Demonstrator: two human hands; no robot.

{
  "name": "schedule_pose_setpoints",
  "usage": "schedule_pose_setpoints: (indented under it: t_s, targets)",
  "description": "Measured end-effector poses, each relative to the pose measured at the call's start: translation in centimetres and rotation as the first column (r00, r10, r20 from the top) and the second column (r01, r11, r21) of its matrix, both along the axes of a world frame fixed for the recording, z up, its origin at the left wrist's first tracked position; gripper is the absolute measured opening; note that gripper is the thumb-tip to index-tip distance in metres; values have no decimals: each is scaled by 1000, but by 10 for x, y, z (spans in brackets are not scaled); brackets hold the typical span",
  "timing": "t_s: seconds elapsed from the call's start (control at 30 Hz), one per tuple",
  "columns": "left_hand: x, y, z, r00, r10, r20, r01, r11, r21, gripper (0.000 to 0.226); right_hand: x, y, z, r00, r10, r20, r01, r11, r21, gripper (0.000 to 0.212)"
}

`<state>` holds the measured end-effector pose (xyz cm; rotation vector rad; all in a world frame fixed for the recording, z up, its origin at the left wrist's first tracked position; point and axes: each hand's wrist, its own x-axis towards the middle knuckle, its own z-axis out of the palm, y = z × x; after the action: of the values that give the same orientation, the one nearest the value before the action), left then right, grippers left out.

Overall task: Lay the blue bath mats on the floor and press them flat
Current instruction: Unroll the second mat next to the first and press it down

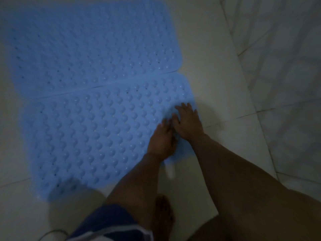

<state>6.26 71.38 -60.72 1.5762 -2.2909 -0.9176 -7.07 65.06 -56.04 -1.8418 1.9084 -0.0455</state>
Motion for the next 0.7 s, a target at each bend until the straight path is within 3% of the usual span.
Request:
schedule_pose_setpoints:
  t_s: [0.1, 0.23, 0.37, 0.57, 0.7]
  targets:
    - [54, 8, 15, 979, 197, 61, -194, 979, -56, 61, 27, 18, -2, 998, 62, 22, -63, 997, 39, 52]
    - [106, 33, 23, 923, 330, 199, -309, 942, -130, 58, 65, 56, -29, 979, 203, 13, -203, 979, 5, 64]
    - [128, 51, 18, 913, 332, 238, -300, 940, -162, 55, 80, 88, -56, 974, 213, -81, -217, 975, -41, 81]
    - [136, 42, 4, 903, 326, 281, -267, 936, -228, 56, 85, 93, -69, 978, 147, -146, -170, 971, -166, 77]
    - [158, 23, 0, 882, 331, 336, -257, 935, -246, 58, 84, 92, -72, 976, 149, -162, -176, 970, -169, 78]
